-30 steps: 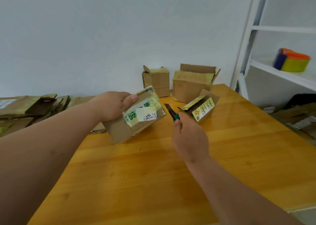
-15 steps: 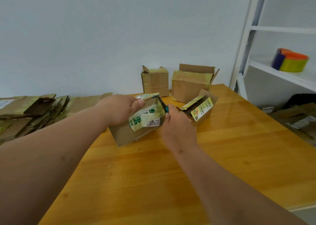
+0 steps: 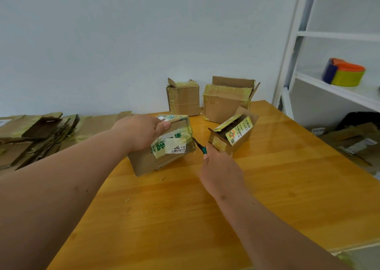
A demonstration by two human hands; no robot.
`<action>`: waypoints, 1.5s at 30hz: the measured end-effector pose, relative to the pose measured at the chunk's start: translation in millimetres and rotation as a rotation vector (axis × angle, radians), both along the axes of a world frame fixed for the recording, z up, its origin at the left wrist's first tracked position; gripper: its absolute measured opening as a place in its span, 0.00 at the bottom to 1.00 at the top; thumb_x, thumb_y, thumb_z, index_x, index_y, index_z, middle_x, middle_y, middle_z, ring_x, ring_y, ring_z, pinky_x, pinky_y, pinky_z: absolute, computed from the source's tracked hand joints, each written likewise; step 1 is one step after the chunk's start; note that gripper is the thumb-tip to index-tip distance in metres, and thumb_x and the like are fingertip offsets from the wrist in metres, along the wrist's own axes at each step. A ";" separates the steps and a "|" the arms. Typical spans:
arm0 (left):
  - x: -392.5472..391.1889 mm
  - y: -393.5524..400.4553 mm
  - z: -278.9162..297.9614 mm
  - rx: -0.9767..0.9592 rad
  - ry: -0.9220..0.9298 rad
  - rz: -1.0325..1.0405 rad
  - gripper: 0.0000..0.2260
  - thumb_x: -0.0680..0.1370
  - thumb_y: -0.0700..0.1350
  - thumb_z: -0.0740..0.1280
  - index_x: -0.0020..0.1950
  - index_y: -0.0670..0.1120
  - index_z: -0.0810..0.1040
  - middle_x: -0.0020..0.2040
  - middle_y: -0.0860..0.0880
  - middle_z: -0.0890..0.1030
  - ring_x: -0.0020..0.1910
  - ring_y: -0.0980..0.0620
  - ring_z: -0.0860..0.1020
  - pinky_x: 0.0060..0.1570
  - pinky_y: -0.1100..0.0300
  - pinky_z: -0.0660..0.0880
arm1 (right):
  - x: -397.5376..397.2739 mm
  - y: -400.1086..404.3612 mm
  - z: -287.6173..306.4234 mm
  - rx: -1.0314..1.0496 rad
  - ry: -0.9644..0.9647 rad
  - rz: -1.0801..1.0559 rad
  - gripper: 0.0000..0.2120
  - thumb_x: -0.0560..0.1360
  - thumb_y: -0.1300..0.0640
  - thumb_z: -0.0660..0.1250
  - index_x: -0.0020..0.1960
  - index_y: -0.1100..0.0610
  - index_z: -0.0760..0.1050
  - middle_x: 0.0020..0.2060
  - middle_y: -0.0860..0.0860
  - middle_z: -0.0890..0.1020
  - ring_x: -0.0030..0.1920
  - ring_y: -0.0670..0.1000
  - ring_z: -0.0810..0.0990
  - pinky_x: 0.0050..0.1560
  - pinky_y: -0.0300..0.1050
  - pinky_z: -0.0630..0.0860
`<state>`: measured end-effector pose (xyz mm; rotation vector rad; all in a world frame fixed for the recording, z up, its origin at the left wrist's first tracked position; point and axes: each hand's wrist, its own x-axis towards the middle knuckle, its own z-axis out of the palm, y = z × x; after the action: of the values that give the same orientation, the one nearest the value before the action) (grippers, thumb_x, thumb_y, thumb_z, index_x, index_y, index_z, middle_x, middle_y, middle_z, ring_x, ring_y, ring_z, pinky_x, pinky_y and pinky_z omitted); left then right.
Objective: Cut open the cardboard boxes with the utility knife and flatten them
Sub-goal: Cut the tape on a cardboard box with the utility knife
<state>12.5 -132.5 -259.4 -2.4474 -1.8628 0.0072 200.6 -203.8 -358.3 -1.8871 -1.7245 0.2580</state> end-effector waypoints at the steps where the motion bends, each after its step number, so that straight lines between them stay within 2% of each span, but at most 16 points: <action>1: 0.1 -0.9 -0.7 0.001 0.005 -0.002 0.29 0.80 0.64 0.43 0.70 0.53 0.71 0.59 0.46 0.79 0.57 0.44 0.76 0.49 0.53 0.73 | 1.2 -0.8 -0.9 -0.018 -0.024 0.002 0.17 0.85 0.53 0.51 0.71 0.51 0.67 0.46 0.50 0.74 0.45 0.49 0.72 0.42 0.44 0.73; 5: -0.9 -5.1 -2.0 0.007 0.033 -0.007 0.29 0.79 0.65 0.42 0.71 0.55 0.70 0.62 0.47 0.78 0.61 0.45 0.75 0.53 0.52 0.74 | 7.1 -6.4 -6.2 -0.140 -0.141 0.023 0.13 0.84 0.54 0.52 0.62 0.53 0.71 0.48 0.50 0.80 0.43 0.48 0.76 0.36 0.42 0.69; 10: -10.8 -14.4 -6.0 -0.019 0.041 0.001 0.26 0.79 0.65 0.44 0.76 0.63 0.59 0.70 0.48 0.73 0.65 0.45 0.73 0.51 0.54 0.72 | 14.9 -10.1 -6.7 -0.208 -0.121 0.025 0.12 0.82 0.53 0.52 0.55 0.52 0.74 0.39 0.47 0.75 0.40 0.48 0.76 0.37 0.44 0.71; 14: -37.8 -23.8 -10.1 -0.122 -0.044 -0.092 0.25 0.78 0.67 0.43 0.75 0.69 0.50 0.75 0.52 0.66 0.70 0.47 0.68 0.60 0.55 0.68 | 20.4 -14.7 0.4 -0.066 0.043 -0.021 0.12 0.83 0.53 0.52 0.46 0.51 0.72 0.37 0.49 0.77 0.35 0.46 0.73 0.32 0.43 0.66; 16: -51.6 -30.5 -12.0 -0.130 -0.044 -0.165 0.33 0.71 0.74 0.38 0.75 0.68 0.53 0.76 0.56 0.64 0.73 0.51 0.65 0.66 0.55 0.64 | 21.1 -7.8 3.2 -0.062 0.148 -0.018 0.12 0.82 0.55 0.53 0.44 0.53 0.71 0.39 0.51 0.78 0.36 0.48 0.74 0.32 0.43 0.66; 20: -69.1 -48.0 -19.3 -0.107 -0.093 -0.162 0.46 0.61 0.81 0.33 0.70 0.65 0.68 0.70 0.60 0.68 0.67 0.54 0.70 0.64 0.56 0.68 | 2.7 2.3 9.8 -0.256 0.230 0.058 0.12 0.82 0.55 0.54 0.55 0.57 0.75 0.45 0.56 0.82 0.45 0.57 0.82 0.47 0.56 0.81; 23: -66.3 -52.7 -18.9 -0.060 -0.178 -0.024 0.41 0.65 0.80 0.38 0.57 0.57 0.74 0.60 0.54 0.73 0.53 0.52 0.75 0.54 0.52 0.73 | -15.0 2.7 10.8 -0.368 0.280 0.082 0.12 0.82 0.58 0.56 0.64 0.56 0.71 0.48 0.56 0.82 0.48 0.57 0.84 0.53 0.58 0.81; 26: -40.8 -56.8 -13.8 -0.060 -0.114 0.144 0.40 0.68 0.77 0.46 0.67 0.50 0.68 0.64 0.46 0.72 0.56 0.46 0.75 0.51 0.51 0.74 | -33.7 0.7 10.4 -0.428 0.306 0.124 0.17 0.83 0.59 0.59 0.70 0.57 0.69 0.58 0.55 0.79 0.57 0.57 0.81 0.58 0.54 0.79; 29: -21.9 -54.7 -13.8 -0.131 -0.028 0.162 0.45 0.69 0.77 0.52 0.79 0.54 0.53 0.76 0.45 0.60 0.70 0.41 0.67 0.64 0.46 0.69 | -38.9 -3.4 11.9 -0.394 0.376 0.082 0.21 0.83 0.60 0.59 0.74 0.47 0.62 0.60 0.55 0.78 0.44 0.53 0.85 0.46 0.48 0.84; 32: -23.4 -50.1 -5.5 -0.267 -0.030 0.173 0.40 0.71 0.73 0.60 0.78 0.55 0.56 0.76 0.48 0.57 0.72 0.42 0.64 0.66 0.47 0.66 | -30.8 2.2 9.9 -0.378 0.327 0.064 0.23 0.82 0.61 0.60 0.73 0.45 0.62 0.60 0.54 0.77 0.42 0.52 0.85 0.45 0.49 0.84; 35: -33.4 -47.2 0.8 -0.428 -0.208 0.157 0.32 0.73 0.55 0.70 0.74 0.53 0.62 0.61 0.50 0.72 0.53 0.48 0.77 0.49 0.56 0.75 | -24.3 8.7 7.0 -0.372 0.370 0.017 0.21 0.82 0.62 0.59 0.71 0.45 0.64 0.57 0.53 0.78 0.40 0.51 0.85 0.39 0.45 0.82; 37: -39.9 -43.7 -3.0 -0.525 -0.366 0.175 0.28 0.74 0.43 0.69 0.71 0.53 0.63 0.52 0.46 0.77 0.39 0.50 0.78 0.37 0.60 0.76 | -26.0 11.2 8.1 -0.378 0.393 0.004 0.21 0.82 0.62 0.58 0.71 0.45 0.65 0.59 0.53 0.78 0.38 0.51 0.85 0.41 0.48 0.83; 39: -44.8 -43.3 -11.0 -0.573 -0.489 0.170 0.30 0.74 0.48 0.71 0.71 0.54 0.60 0.58 0.45 0.77 0.44 0.47 0.80 0.43 0.57 0.79 | -31.3 14.3 9.8 -0.392 0.424 0.015 0.22 0.82 0.63 0.58 0.72 0.46 0.65 0.62 0.53 0.77 0.39 0.53 0.85 0.44 0.50 0.83; 40: -47.1 -42.4 -15.6 -0.558 -0.481 0.157 0.34 0.73 0.55 0.70 0.74 0.56 0.57 0.66 0.45 0.73 0.55 0.44 0.79 0.53 0.53 0.78 | -34.2 16.0 10.3 -0.398 0.447 0.015 0.23 0.81 0.64 0.58 0.72 0.46 0.66 0.61 0.54 0.76 0.39 0.53 0.84 0.42 0.48 0.83; 42: -49.9 -36.4 -23.5 -0.498 -0.247 0.106 0.39 0.73 0.69 0.58 0.79 0.58 0.47 0.79 0.52 0.52 0.76 0.45 0.58 0.72 0.43 0.60 | -39.1 20.2 10.6 -0.401 0.521 0.003 0.23 0.81 0.65 0.55 0.72 0.47 0.66 0.55 0.52 0.75 0.37 0.53 0.83 0.36 0.45 0.79; 45: -50.3 -29.8 -28.6 -0.472 -0.066 0.048 0.38 0.74 0.72 0.47 0.78 0.58 0.38 0.78 0.58 0.36 0.78 0.51 0.38 0.75 0.42 0.42 | -42.6 22.6 10.1 -0.427 0.610 -0.012 0.25 0.80 0.67 0.52 0.72 0.48 0.67 0.43 0.50 0.74 0.38 0.54 0.83 0.38 0.46 0.80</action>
<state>-37.8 -162.2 -287.9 -2.7150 -2.1526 0.4204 158.0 -181.2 -348.2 -1.8247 -1.2989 1.1431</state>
